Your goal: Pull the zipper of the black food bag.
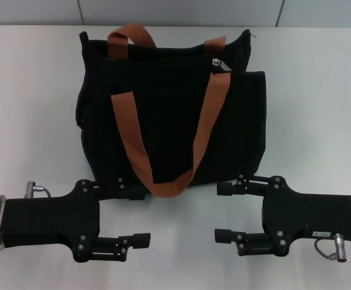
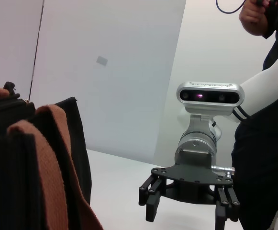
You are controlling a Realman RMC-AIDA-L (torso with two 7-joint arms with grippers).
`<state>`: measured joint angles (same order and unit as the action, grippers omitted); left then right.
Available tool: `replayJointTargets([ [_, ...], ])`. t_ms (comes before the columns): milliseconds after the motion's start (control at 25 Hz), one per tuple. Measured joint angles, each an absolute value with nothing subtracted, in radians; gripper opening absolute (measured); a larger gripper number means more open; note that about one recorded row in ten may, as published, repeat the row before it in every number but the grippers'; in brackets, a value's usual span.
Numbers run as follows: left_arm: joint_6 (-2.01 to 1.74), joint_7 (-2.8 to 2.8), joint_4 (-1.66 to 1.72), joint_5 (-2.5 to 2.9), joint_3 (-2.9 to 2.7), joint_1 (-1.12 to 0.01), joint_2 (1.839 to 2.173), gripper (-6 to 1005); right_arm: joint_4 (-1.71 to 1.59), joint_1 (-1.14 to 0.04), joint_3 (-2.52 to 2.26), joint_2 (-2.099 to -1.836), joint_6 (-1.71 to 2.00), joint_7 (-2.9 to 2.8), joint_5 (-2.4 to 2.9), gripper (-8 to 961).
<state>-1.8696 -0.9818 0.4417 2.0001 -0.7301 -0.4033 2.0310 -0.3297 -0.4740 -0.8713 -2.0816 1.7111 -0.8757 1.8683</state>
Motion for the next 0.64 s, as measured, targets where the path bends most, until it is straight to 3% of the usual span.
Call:
replayJointTargets([
  [640,-1.870,-0.977,0.442,2.000,-0.730,-0.399,2.031,782,-0.328,-0.481,-0.871,-2.082,1.711,-0.876,1.868,770],
])
